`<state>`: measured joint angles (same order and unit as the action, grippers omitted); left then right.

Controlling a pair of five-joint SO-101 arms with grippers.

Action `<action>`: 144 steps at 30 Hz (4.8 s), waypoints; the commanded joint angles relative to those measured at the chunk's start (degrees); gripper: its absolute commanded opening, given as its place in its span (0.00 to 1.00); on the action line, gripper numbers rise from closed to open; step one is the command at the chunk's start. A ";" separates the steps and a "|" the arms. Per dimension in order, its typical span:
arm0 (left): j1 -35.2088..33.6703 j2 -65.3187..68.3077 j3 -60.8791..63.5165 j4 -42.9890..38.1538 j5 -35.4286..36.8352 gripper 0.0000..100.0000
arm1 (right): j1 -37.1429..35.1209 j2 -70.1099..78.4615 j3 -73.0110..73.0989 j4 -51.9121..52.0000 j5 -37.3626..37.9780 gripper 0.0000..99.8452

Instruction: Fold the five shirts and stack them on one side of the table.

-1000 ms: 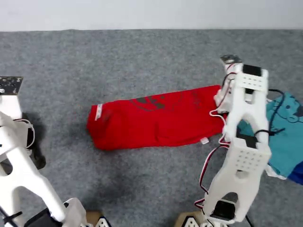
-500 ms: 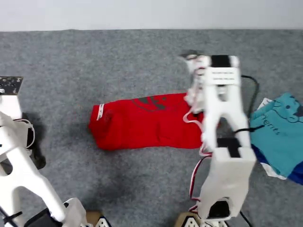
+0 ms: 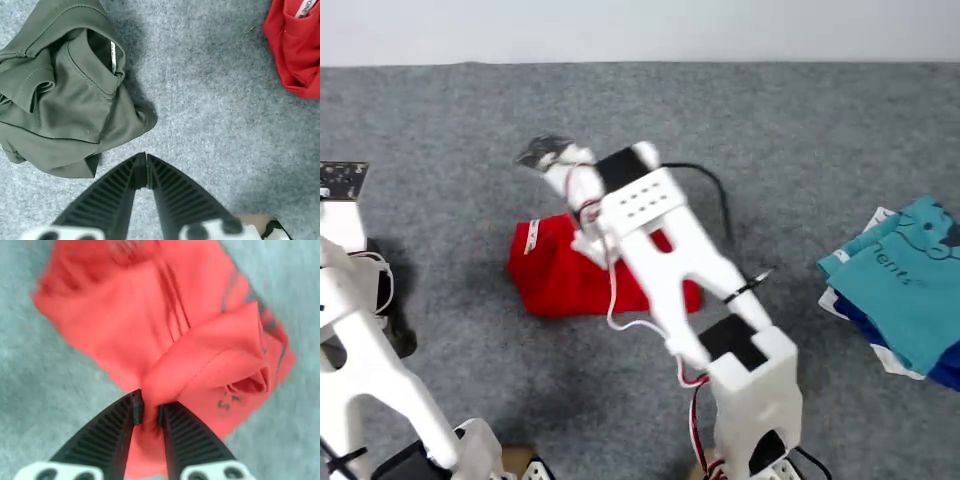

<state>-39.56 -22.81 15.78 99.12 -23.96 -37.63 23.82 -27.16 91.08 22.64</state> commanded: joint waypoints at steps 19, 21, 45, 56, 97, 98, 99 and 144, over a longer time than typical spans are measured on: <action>0.35 -2.37 0.04 0.62 -0.18 0.01 | -11.21 11.38 -20.13 -2.42 -0.79 0.26; 0.35 -2.37 0.04 0.53 -0.26 0.01 | -11.74 11.38 -24.62 -0.22 -2.37 0.31; 0.09 -2.37 -0.31 0.44 -0.35 0.01 | -5.14 27.82 -31.38 11.65 -0.26 0.01; 0.09 -2.37 -0.13 -0.35 -0.35 0.01 | -15.43 21.76 -33.32 11.65 -0.09 0.01; 0.09 -2.64 -0.40 -0.09 0.00 0.01 | 3.74 29.05 -51.69 8.92 -0.35 0.01; 0.09 -3.16 -0.40 -0.09 0.00 0.01 | 1.98 29.14 -51.69 8.75 -0.35 0.01; 0.09 -4.13 -0.31 -0.09 0.00 0.01 | 0.31 29.49 -51.69 8.04 -0.35 0.01; -10.29 -22.42 12.79 0.79 -7.38 0.01 | 3.91 1.98 -14.07 11.74 -32.09 0.08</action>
<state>-48.26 -44.09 28.62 99.38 -29.67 -34.90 30.15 -46.68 100.57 -4.18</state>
